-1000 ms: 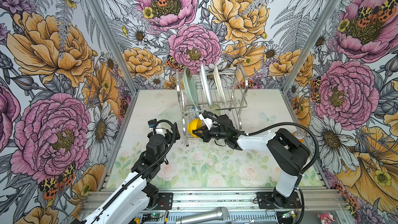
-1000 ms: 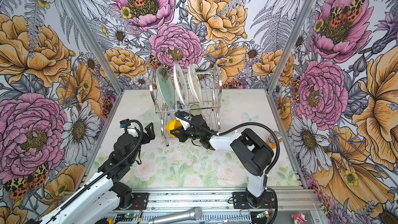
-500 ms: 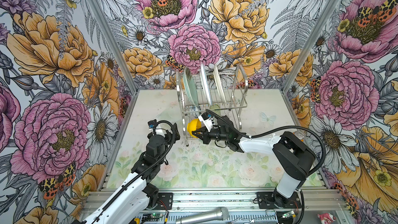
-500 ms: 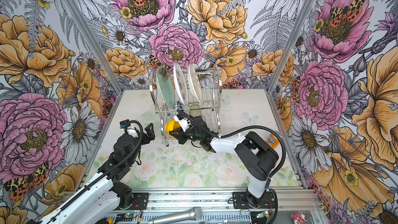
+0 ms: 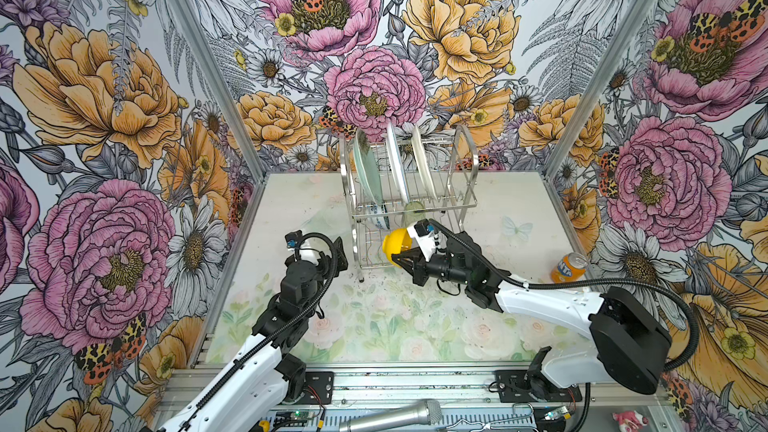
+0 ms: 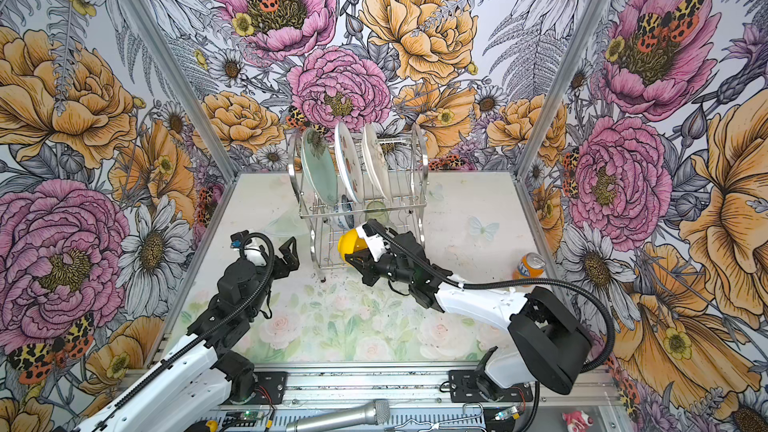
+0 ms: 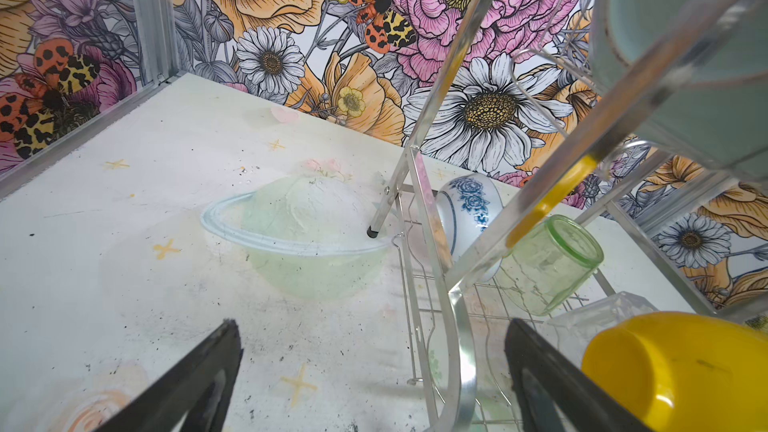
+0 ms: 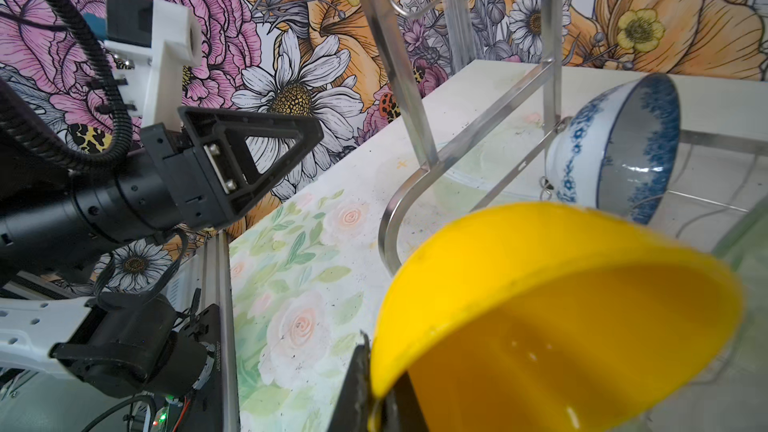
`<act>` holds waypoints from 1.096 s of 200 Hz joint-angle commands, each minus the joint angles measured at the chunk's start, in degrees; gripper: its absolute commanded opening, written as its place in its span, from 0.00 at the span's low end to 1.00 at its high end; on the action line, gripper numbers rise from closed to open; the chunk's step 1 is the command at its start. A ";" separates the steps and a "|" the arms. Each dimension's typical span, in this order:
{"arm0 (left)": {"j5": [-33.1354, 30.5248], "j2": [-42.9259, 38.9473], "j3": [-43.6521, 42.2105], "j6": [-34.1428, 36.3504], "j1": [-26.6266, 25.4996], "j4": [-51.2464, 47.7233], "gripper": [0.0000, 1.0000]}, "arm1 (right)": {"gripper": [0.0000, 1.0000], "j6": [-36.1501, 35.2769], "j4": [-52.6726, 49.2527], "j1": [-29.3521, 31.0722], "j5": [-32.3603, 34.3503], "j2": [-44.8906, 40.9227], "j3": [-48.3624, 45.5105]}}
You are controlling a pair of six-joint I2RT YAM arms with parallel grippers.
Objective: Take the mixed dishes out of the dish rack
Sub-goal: 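Lift the yellow bowl out of the rack with the right gripper, then carry the yellow bowl beside the rack and lower it onto the table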
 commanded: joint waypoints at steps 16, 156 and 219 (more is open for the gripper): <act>3.65 -1.29 -0.33 -1.49 -0.65 0.36 0.99 | 0.00 -1.48 -4.98 0.43 8.27 -9.81 -3.62; 30.07 1.74 -0.07 12.69 -9.86 14.06 0.99 | 0.00 1.90 -28.10 -3.07 34.25 -38.07 -9.58; 36.72 10.07 4.20 21.38 -19.48 14.72 0.99 | 0.00 2.53 -34.97 -13.28 33.29 -37.58 -8.01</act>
